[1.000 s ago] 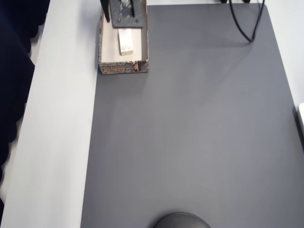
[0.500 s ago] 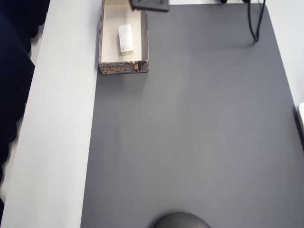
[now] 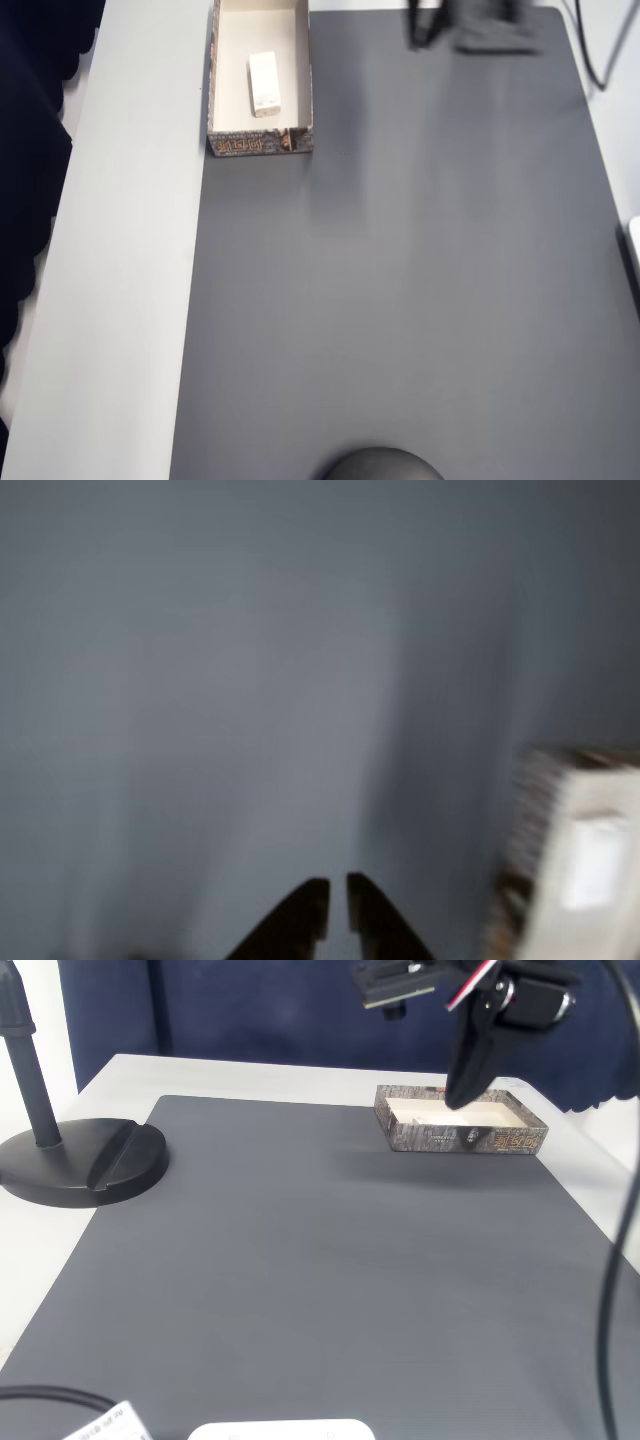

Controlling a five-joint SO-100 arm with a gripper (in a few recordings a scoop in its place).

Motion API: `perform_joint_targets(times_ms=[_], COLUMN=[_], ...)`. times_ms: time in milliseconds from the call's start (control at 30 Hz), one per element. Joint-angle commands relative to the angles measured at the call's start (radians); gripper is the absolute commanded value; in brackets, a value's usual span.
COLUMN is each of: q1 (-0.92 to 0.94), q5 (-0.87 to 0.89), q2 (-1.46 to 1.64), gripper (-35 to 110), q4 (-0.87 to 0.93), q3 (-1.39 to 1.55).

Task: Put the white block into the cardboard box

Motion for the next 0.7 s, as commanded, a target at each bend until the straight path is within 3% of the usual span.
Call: perform_joint_targets(times_ms=[0,200,500,667], q1=[-0.155,-0.331,-0.443,-0.506], q5=[-0.130,-0.261,-0.396,-0.460], q2=[0.132,0.279,0.433,0.500], gripper=[-2,-2,-2,-2], q4=[-0.034,-0.137,-0.169,-0.334], q3=[0.098,0.304,0.474,0.667])
